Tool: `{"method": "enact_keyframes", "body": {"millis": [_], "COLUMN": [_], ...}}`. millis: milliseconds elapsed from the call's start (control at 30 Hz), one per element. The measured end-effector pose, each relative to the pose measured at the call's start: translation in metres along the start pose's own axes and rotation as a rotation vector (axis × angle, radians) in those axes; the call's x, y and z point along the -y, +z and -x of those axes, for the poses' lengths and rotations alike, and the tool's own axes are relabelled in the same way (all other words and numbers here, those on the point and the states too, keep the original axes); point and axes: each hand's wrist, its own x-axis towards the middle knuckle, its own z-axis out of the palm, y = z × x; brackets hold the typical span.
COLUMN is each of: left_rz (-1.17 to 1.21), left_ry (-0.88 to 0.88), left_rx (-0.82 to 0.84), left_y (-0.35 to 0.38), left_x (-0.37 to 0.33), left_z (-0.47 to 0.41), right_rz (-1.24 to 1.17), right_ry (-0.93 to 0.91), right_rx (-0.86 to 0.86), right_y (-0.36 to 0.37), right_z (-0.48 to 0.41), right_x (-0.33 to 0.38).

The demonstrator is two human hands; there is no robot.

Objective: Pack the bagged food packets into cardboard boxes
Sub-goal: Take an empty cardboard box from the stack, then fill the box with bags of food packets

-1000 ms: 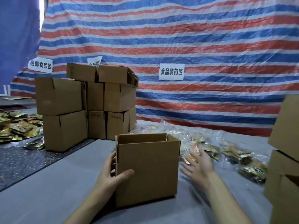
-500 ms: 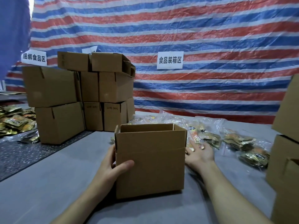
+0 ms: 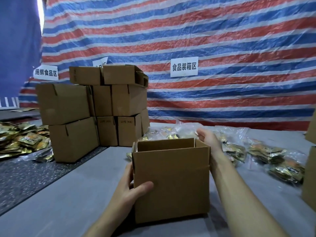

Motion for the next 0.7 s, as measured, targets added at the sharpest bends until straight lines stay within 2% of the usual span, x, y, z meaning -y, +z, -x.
{"method": "enact_keyframes", "body": {"millis": [100,267,333,400,500,533,600,700], "left_rz": [0.013,0.034,0.053,0.062,0.062,0.06,0.056,0.056], "left_ry": [0.002,0.016,0.005,-0.009,-0.021,-0.026,-0.033,-0.035], "left_rx": [0.005,-0.007,0.004,0.028,0.063,0.067,0.07,0.074], "left_y": [-0.001,0.0,0.0,0.001,0.001,0.001,0.001,0.0], "left_x": [0.0,-0.002,-0.002,-0.003,-0.006,-0.006,-0.006,-0.006], "left_z": [0.001,0.002,0.003,0.005,0.007,0.007,0.007,0.006], "right_rz": [0.095,-0.034,0.012,0.147,0.354,0.458,0.645,0.603], "right_ry": [-0.019,-0.056,-0.033,0.045,0.179,0.182,0.096,-0.06], "right_rx": [-0.071,-0.32,-0.365,-0.303,-0.028,0.002,-0.044,-0.1], "right_y": [0.003,-0.011,-0.022,-0.035,-0.048,-0.049,-0.048,-0.044], "right_z": [0.01,0.014,0.012,0.011,0.008,0.008,0.009,0.012], "right_x": [0.01,0.008,0.003,-0.002,-0.007,-0.008,-0.007,0.006]}}
